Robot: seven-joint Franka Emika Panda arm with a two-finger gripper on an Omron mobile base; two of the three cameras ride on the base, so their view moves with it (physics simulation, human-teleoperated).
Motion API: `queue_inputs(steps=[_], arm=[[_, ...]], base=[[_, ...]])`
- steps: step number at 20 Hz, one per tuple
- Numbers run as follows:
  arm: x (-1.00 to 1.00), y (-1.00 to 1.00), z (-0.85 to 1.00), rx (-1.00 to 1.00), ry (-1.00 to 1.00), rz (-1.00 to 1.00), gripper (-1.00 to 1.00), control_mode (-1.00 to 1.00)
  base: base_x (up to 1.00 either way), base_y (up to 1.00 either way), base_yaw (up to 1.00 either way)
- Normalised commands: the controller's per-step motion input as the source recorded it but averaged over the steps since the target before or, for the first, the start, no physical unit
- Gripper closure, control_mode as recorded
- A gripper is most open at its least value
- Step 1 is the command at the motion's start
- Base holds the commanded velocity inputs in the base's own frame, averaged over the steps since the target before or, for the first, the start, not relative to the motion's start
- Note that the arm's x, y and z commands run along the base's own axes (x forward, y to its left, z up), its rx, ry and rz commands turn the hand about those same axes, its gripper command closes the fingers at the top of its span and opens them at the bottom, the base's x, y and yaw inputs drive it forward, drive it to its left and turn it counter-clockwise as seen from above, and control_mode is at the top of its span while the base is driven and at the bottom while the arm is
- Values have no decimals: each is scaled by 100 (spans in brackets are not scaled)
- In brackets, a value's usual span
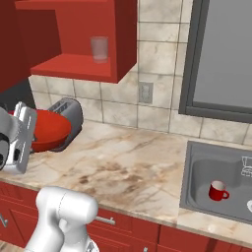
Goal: Pick the mug and place it in the sink. Pick the bowl and place it in the open cabinet and then close the cabinet.
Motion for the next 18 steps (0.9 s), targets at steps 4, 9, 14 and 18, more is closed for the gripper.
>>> queue_inputs(steps=[4, 9, 14, 18], arm=[[-5, 0, 53, 0, -20, 1, 100, -100], [0, -2, 47, 0, -15, 4, 100, -100], [0, -37, 34, 1, -6, 8, 100, -100], [0, -25, 17, 1, -1, 11, 100, -100]], base=[[0, 0, 0], [0, 0, 0], [0, 0, 0], [0, 0, 0]])
